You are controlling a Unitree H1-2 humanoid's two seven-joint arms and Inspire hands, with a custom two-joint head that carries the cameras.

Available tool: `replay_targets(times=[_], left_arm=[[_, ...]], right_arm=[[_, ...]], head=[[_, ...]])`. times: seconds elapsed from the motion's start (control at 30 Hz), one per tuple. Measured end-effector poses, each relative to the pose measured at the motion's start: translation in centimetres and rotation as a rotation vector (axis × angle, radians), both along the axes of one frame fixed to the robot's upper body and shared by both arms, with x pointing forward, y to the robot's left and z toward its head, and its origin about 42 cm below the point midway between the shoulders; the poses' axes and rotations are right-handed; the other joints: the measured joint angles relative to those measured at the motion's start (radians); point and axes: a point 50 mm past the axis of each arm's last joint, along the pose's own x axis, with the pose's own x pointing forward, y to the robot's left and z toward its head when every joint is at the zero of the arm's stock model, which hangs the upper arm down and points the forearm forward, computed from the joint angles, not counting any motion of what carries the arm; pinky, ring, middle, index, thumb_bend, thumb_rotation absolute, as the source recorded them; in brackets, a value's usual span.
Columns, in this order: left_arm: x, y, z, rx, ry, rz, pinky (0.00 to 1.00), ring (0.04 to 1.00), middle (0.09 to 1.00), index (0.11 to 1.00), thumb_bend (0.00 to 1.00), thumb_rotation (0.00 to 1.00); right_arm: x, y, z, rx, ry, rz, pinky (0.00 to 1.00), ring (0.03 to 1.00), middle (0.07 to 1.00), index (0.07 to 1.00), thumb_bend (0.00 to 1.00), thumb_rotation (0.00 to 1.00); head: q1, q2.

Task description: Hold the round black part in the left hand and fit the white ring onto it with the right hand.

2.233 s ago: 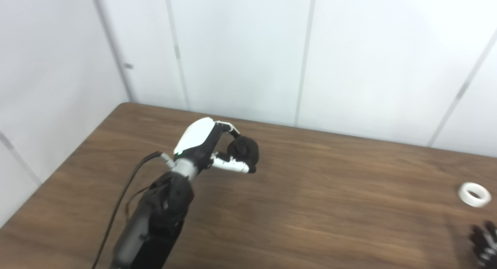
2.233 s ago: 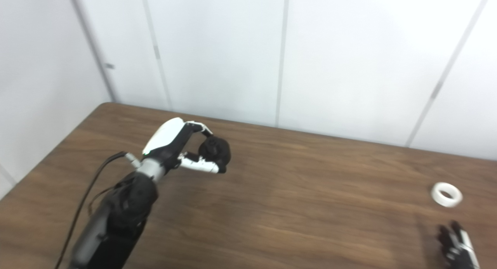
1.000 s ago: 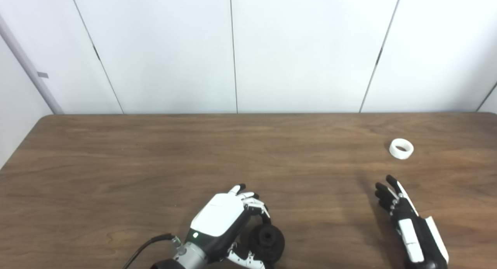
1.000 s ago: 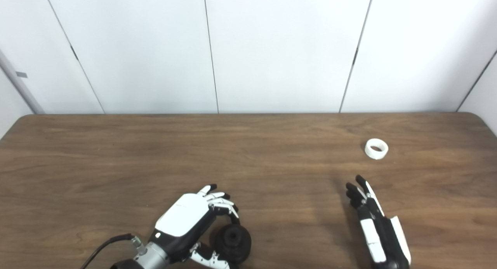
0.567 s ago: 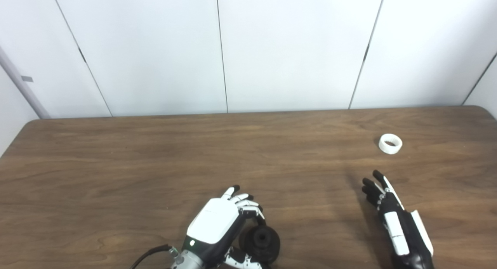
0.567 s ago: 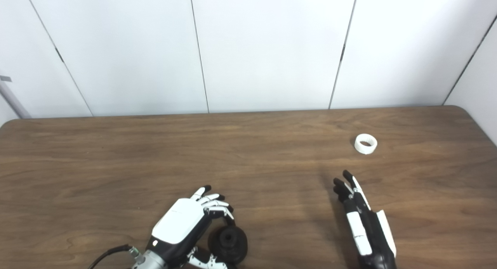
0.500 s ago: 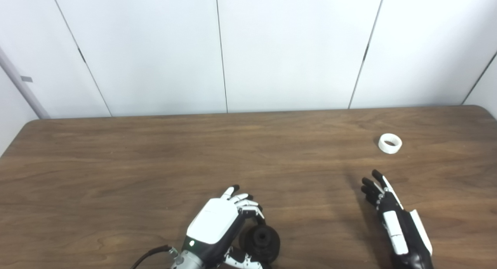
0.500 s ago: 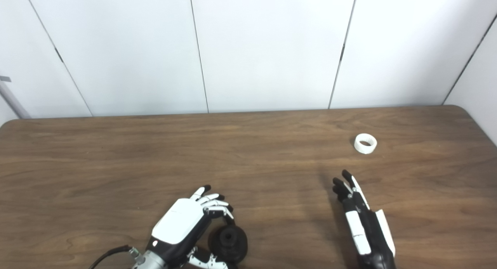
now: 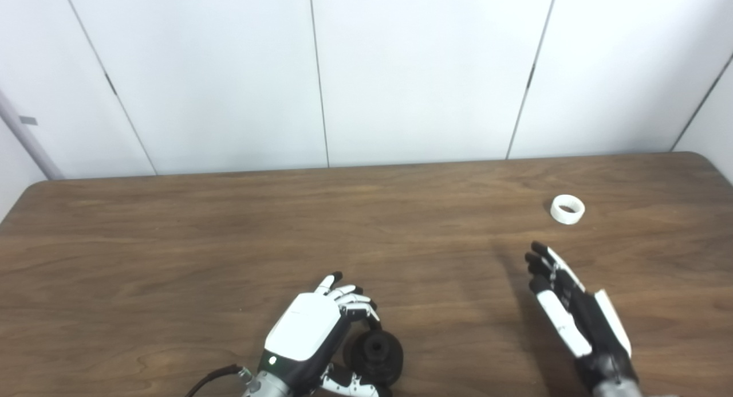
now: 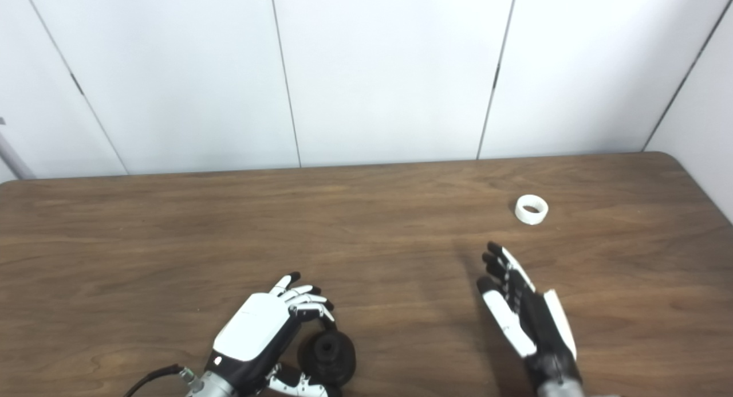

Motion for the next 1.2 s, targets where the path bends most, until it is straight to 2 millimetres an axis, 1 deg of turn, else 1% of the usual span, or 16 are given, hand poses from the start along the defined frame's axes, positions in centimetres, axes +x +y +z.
replay_targets(times=[0.07, 0.13, 0.2, 0.23, 0.27, 0.33, 0.4, 0.47, 0.6, 0.63, 0.67, 0.77, 0.83, 0.9, 1.07, 1.2], left_arm=[[0.0, 0.0, 0.0, 0.001, -0.002, -0.004, 0.99, 0.871, 0.769, 0.485, 0.52, 0.05], [0.0, 0.1, 0.0, 0.004, -0.004, -0.006, 1.00, 0.874, 0.771, 0.485, 0.52, 0.05], [0.0, 0.3, 0.0, 0.007, -0.003, -0.004, 1.00, 0.876, 0.771, 0.485, 0.52, 0.05], [0.0, 0.3, 0.0, 0.006, -0.001, -0.004, 1.00, 0.876, 0.770, 0.485, 0.52, 0.05], [0.1, 0.4, 0.0, 0.005, 0.001, -0.003, 1.00, 0.876, 0.770, 0.485, 0.52, 0.05], [0.1, 0.7, 0.0, 0.004, 0.003, -0.002, 1.00, 0.875, 0.770, 0.485, 0.52, 0.05], [0.1, 1.0, 0.0, 0.007, 0.002, -0.002, 0.99, 0.871, 0.767, 0.485, 0.52, 0.05], [0.1, 1.4, 0.0, 0.013, 0.001, 0.001, 0.99, 0.869, 0.767, 0.485, 0.52, 0.05], [0.2, 1.8, 0.0, 0.015, 0.004, 0.002, 0.99, 0.869, 0.771, 0.485, 0.52, 0.05], [0.2, 2.0, 0.0, 0.016, 0.004, 0.001, 0.99, 0.867, 0.770, 0.485, 0.52, 0.05], [0.2, 2.2, 0.0, 0.019, 0.003, 0.001, 0.98, 0.864, 0.769, 0.485, 0.52, 0.05], [0.3, 2.7, 0.1, 0.026, -0.001, 0.003, 0.98, 0.860, 0.766, 0.484, 0.52, 0.05], [0.3, 3.1, 0.1, 0.023, 0.001, 0.008, 0.97, 0.859, 0.764, 0.484, 0.52, 0.05], [0.2, 3.3, 0.1, 0.017, 0.006, 0.010, 0.97, 0.859, 0.763, 0.484, 0.52, 0.05], [0.0, 3.9, 0.0, 0.013, 0.007, 0.005, 0.98, 0.856, 0.760, 0.485, 0.52, 0.05], [0.0, 4.1, 0.0, 0.013, 0.006, 0.003, 0.99, 0.856, 0.759, 0.485, 0.52, 0.05]], right_arm=[[0.9, -0.7, 1.2, -0.071, -0.033, -0.014, 0.83, 0.859, 0.859, 0.858, 0.57, 0.57], [1.7, -1.3, 2.3, -0.131, -0.056, -0.041, 0.79, 0.840, 0.848, 0.840, 0.60, 0.47], [2.3, -1.7, 3.1, -0.180, -0.081, -0.055, 0.78, 0.826, 0.833, 0.816, 0.64, 0.44], [2.6, -1.8, 3.4, -0.210, -0.087, -0.066, 0.80, 0.826, 0.824, 0.793, 0.67, 0.42], [2.7, -1.9, 3.6, -0.243, -0.091, -0.079, 0.80, 0.826, 0.821, 0.785, 0.68, 0.42], [3.1, -2.3, 4.1, -0.293, -0.097, -0.097, 0.84, 0.835, 0.817, 0.770, 0.71, 0.40], [3.6, -2.9, 4.7, -0.329, -0.109, -0.117, 0.84, 0.844, 0.826, 0.764, 0.73, 0.35], [4.4, -3.3, 5.4, -0.373, -0.131, -0.136, 0.82, 0.841, 0.831, 0.754, 0.76, 0.30], [6.8, -4.5, 6.5, -0.476, -0.148, -0.166, 0.84, 0.859, 0.837, 0.711, 0.80, 0.23], [7.4, -4.8, 6.7, -0.494, -0.150, -0.172, 0.85, 0.867, 0.841, 0.702, 0.81, 0.22], [7.9, -5.0, 6.9, -0.511, -0.152, -0.177, 0.85, 0.871, 0.844, 0.696, 0.81, 0.21], [9.5, -5.7, 7.4, -0.559, -0.150, -0.188, 0.82, 0.878, 0.850, 0.682, 0.81, 0.19], [10.4, -6.3, 7.5, -0.594, -0.131, -0.192, 0.83, 0.891, 0.854, 0.681, 0.81, 0.17], [11.3, -6.9, 7.6, -0.618, -0.111, -0.191, 0.84, 0.908, 0.864, 0.687, 0.80, 0.16], [13.6, -8.5, 7.5, -0.661, -0.045, -0.194, 0.85, 0.928, 0.883, 0.688, 0.82, 0.17], [15.6, -9.5, 7.1, -0.689, 0.030, -0.194, 0.84, 0.932, 0.892, 0.692, 0.83, 0.21]], head=[[-0.015, -0.002], [-0.029, -0.002], [-0.047, -0.003], [-0.061, -0.005], [-0.061, -0.005], [-0.098, -0.009], [-0.120, -0.012], [-0.135, -0.014], [-0.166, -0.018], [-0.184, -0.020], [-0.186, -0.021], [-0.204, -0.025], [-0.221, -0.031], [-0.221, -0.031], [-0.256, -0.038], [-0.276, -0.043]])
